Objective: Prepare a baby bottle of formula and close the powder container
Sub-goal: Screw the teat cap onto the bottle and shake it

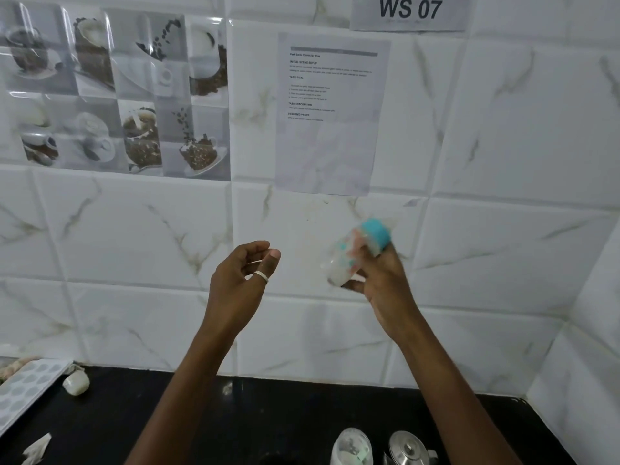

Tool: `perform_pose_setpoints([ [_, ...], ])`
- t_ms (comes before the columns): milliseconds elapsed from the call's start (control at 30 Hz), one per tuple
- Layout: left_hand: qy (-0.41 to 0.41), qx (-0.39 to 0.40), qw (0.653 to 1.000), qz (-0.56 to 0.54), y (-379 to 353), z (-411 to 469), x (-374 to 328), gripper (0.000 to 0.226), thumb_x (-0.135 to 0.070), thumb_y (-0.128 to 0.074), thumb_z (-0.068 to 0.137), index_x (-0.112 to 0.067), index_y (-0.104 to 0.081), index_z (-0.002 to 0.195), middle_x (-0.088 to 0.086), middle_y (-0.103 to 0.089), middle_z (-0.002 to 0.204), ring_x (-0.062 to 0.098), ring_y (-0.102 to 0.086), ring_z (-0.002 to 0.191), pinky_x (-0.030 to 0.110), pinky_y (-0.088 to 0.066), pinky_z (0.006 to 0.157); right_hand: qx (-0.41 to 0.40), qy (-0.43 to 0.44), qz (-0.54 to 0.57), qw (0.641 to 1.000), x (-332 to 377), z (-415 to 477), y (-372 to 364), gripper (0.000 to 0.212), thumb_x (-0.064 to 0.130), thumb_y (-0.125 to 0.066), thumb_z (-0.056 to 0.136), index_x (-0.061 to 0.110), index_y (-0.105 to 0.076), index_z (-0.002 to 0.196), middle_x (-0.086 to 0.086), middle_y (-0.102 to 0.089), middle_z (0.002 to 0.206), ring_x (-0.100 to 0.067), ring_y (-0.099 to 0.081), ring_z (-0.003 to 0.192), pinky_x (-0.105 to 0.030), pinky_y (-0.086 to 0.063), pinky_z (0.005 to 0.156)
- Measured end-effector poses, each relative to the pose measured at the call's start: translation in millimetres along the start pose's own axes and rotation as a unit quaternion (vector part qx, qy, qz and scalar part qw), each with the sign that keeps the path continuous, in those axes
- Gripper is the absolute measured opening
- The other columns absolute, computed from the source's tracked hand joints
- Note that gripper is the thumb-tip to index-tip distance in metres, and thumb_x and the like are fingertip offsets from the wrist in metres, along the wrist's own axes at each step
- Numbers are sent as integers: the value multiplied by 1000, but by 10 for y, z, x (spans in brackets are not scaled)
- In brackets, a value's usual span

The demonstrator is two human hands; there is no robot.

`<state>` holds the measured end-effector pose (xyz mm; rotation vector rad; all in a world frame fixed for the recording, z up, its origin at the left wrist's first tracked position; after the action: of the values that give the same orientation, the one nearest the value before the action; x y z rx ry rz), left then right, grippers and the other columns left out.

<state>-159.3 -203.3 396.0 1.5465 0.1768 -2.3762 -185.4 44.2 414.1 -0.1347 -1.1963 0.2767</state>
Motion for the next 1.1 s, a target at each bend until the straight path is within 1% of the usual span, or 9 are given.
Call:
perform_pose_setpoints([
  [67, 0, 1, 1000, 2, 0, -2, 5, 24, -53, -70, 93, -42, -68, 114, -16, -76, 110, 5, -72, 106, 42, -58, 101, -32, 9, 47, 998, 43, 38, 63, 48, 48, -71, 84, 28, -55, 125, -4, -69, 122, -26, -71, 112, -51, -62, 79],
  [133, 2, -1, 1000, 2, 9, -3, 7, 22, -51, -70, 93, -42, -67, 113, -15, -76, 110, 6, -72, 106, 42, -58, 101, 13, -2, -32, 999, 30, 26, -51, 57, 56, -77, 78, 28, -56, 123, 6, -73, 112, -22, -71, 111, -44, -63, 75],
  [200, 2, -3, 1000, 0, 13, -3, 7, 19, -51, -70, 93, -43, -67, 111, -15, -76, 110, 6, -72, 106, 43, -58, 101, 58, -13, -99, 993, -32, -4, -133, 54, 52, -77, 79, 27, -57, 122, 10, -74, 108, -18, -71, 109, -38, -63, 73],
  [367, -1, 1, 1000, -1, -1, -7, -5, 22, -52, -70, 93, -43, -67, 113, -16, -75, 110, 6, -72, 107, 42, -58, 101, -35, 13, 31, 999, 82, 37, 77, 51, 48, -70, 85, 24, -55, 128, -6, -70, 121, -26, -71, 110, -51, -63, 77],
  [500, 2, -4, 1000, 1, 24, -2, -10, 21, -52, -69, 93, -44, -66, 112, -16, -75, 111, 7, -72, 108, 42, -58, 101, 69, -21, -104, 992, -58, -26, -119, 49, 48, -75, 83, 27, -58, 123, 6, -73, 110, -19, -71, 109, -36, -62, 71],
  [667, 2, -1, 1000, -2, 16, -26, -11, 24, -51, -70, 94, -40, -68, 115, -15, -76, 111, 7, -72, 107, 43, -58, 101, -22, 7, 43, 999, 31, 35, 95, 40, 46, -71, 90, 29, -58, 123, 2, -74, 113, -27, -72, 110, -50, -63, 77],
  [800, 4, -5, 1000, -5, 18, -28, -20, 21, -49, -70, 94, -41, -68, 113, -14, -76, 110, 6, -72, 106, 42, -58, 100, 58, -22, -96, 993, -98, -28, -89, 57, 56, -78, 78, 28, -59, 123, 7, -73, 112, -22, -70, 112, -41, -63, 74],
  [933, 4, -1, 1000, -6, 4, -38, -19, 21, -50, -71, 93, -42, -68, 112, -15, -76, 109, 6, -72, 106, 42, -58, 100, -29, 1, 47, 998, -29, 3, 106, 41, 44, -71, 87, 30, -58, 123, -2, -71, 118, -26, -72, 110, -50, -63, 76],
  [1100, 4, -6, 1000, -1, 25, -30, -34, 23, -50, -70, 94, -40, -68, 115, -15, -76, 110, 6, -72, 106, 42, -58, 100, 81, -11, -127, 989, -133, -51, -155, 63, 55, -81, 73, 26, -58, 123, 6, -73, 112, -23, -69, 113, -37, -63, 76],
])
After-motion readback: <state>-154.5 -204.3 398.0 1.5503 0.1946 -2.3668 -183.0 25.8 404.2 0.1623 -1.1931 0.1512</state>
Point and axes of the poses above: each hand's wrist, its own z-axis towards the middle knuckle, its own y-axis out of the back of the hand, x = y × z, the point moved 10 cm from there along z, towards the middle knuckle
